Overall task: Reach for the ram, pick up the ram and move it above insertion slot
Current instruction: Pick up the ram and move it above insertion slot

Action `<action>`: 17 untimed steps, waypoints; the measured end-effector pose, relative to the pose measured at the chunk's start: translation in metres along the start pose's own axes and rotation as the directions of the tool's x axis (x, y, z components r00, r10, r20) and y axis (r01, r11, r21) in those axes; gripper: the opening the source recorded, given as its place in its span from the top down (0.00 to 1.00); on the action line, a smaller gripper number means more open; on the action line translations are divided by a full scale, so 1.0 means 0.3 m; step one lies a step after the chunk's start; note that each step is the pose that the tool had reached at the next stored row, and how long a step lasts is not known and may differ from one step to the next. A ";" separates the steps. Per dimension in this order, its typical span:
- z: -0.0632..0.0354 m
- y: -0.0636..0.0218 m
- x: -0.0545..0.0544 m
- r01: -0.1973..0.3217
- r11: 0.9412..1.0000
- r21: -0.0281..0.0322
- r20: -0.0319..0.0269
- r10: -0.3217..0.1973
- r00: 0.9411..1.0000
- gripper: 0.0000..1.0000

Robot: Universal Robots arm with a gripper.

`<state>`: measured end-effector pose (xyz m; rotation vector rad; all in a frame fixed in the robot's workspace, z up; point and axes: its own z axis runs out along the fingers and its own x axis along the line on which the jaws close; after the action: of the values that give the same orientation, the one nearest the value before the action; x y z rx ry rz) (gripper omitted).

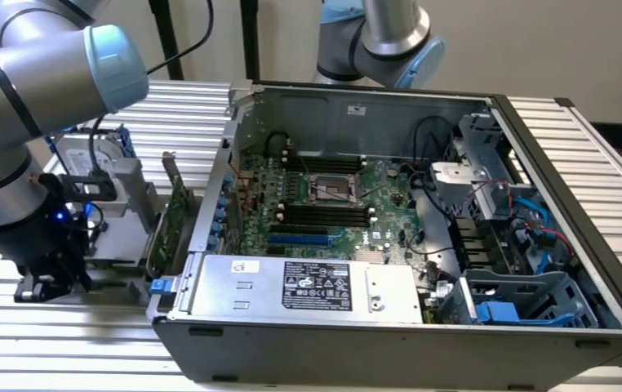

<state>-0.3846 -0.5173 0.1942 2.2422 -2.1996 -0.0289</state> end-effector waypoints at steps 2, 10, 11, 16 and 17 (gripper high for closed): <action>-0.015 0.000 0.000 0.000 1.000 -0.002 0.000 0.000 1.000 0.86; -0.112 -0.001 -0.001 0.000 1.000 -0.009 0.000 0.000 1.000 0.86; -0.127 -0.001 -0.002 0.000 1.000 -0.011 0.000 0.000 1.000 0.86; -0.203 -0.004 -0.002 0.000 1.000 -0.014 0.000 0.000 1.000 0.86; -0.218 -0.005 -0.003 0.000 1.000 -0.015 0.000 0.000 1.000 0.86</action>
<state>-0.3821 -0.5173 0.2595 2.2349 -2.1921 -0.0451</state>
